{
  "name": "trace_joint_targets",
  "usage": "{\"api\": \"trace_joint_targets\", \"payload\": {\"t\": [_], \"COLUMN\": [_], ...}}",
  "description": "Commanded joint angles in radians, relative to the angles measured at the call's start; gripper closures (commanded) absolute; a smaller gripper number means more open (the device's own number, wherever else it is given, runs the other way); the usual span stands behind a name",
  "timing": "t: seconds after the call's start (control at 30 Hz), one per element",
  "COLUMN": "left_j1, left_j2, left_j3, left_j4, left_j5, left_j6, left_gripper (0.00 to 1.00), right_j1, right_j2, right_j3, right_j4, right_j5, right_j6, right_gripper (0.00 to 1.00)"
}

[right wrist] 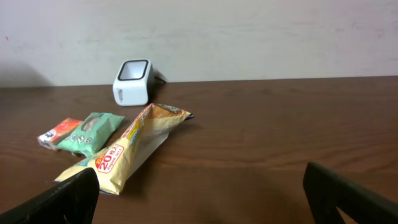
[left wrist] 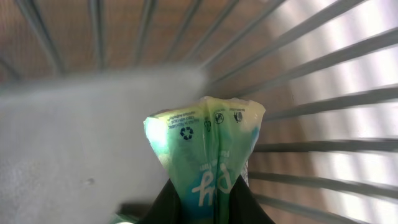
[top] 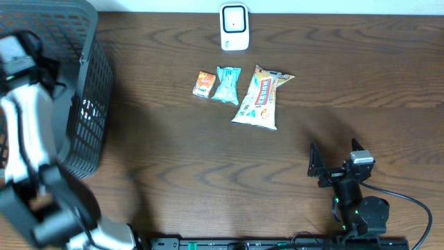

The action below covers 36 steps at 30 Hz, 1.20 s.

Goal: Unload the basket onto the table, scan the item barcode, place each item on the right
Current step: 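Grasp the small teal pack in the basket with the left gripper, then carry the teal pack with the left gripper and set it left of the orange pack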

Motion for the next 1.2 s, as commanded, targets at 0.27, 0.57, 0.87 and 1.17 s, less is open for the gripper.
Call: {"api": "trace_joint_targets", "payload": {"t": [0.27,0.57,0.87,1.17], "left_j1": [-0.163,-0.639,-0.775,-0.775], "left_j2": [-0.487,-0.294,0.045,0.206], "left_j3": [0.008,0.006,0.006,0.006], "left_j4": [-0.156,-0.192,-0.12,-0.151], "left_j5": [0.412,0.357,0.217,0.216], "left_j6": [0.049,0.57,0.587,0.586], "left_gripper": [0.92,0.92,0.91,0.78], "right_j1": [-0.009,-0.009,-0.009,-0.009], "right_j2": [-0.004,-0.004,-0.004,-0.004], "right_j3": [-0.001,-0.001,-0.001,-0.001], "right_j4": [-0.004,-0.004,-0.004,-0.004], "right_j5": [0.003,0.003,0.003,0.003], "right_j6": [-0.016,-0.016,-0.016,-0.016], "right_gripper": [0.01,0.01,0.01,0.01]}}
